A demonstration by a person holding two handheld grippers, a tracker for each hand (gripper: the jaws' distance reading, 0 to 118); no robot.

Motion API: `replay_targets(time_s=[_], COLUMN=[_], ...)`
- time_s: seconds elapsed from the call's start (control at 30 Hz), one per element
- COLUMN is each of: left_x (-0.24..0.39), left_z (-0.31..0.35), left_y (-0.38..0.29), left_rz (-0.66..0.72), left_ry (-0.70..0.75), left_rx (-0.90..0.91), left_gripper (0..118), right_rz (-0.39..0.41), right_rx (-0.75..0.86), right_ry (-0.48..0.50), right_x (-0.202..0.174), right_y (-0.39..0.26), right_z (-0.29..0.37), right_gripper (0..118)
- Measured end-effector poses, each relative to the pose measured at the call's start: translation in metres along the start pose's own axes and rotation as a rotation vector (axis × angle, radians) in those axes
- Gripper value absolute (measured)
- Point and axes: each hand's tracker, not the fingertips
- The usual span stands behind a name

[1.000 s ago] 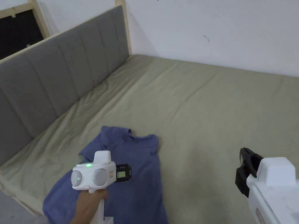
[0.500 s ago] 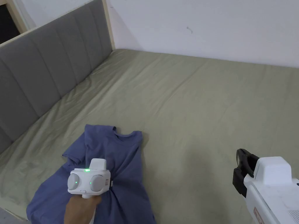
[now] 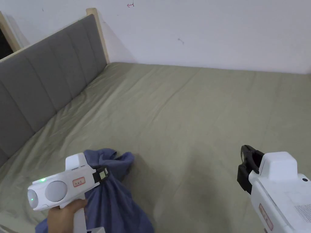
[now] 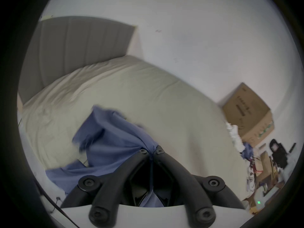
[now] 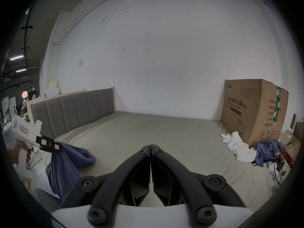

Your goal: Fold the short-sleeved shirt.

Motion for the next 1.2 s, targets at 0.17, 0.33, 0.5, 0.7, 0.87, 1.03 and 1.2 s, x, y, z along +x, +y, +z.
replay_targets(time_s=[0.17, 0.33, 0.5, 0.7, 0.87, 1.03, 1.2], left_x=[0.079, 0.174, 0.259, 0.341, 0.376, 0.385, 0.370], left_z=[0.037, 0.054, 0.048, 0.026, -0.022, -0.083, -0.137], left_y=[0.031, 0.057, 0.059, 0.022, -0.041, -0.120, -0.186], left_rz=[-0.145, -0.303, -0.455, -0.601, -0.724, -0.826, -0.878], left_ry=[-0.172, -0.326, -0.415, -0.522, -0.554, -0.503, -0.369], left_rx=[0.060, 0.090, 0.088, 0.015, -0.118, -0.298, -0.422], left_gripper=[0, 0, 0, 0, 0, 0, 1], right_rz=[-0.026, -0.045, -0.057, -0.058, -0.075, -0.087, -0.098], right_rx=[0.033, 0.073, 0.106, 0.116, 0.100, 0.067, 0.033], right_ry=[-0.036, -0.095, -0.186, -0.307, -0.373, -0.404, -0.408], right_x=[0.020, 0.047, 0.080, 0.119, 0.143, 0.156, 0.158], right_y=[0.004, 0.008, 0.009, 0.004, -0.005, -0.018, -0.029], right_z=[0.026, 0.059, 0.091, 0.124, 0.140, 0.144, 0.139], right_gripper=[0, 0, 0, 0, 0, 0, 0])
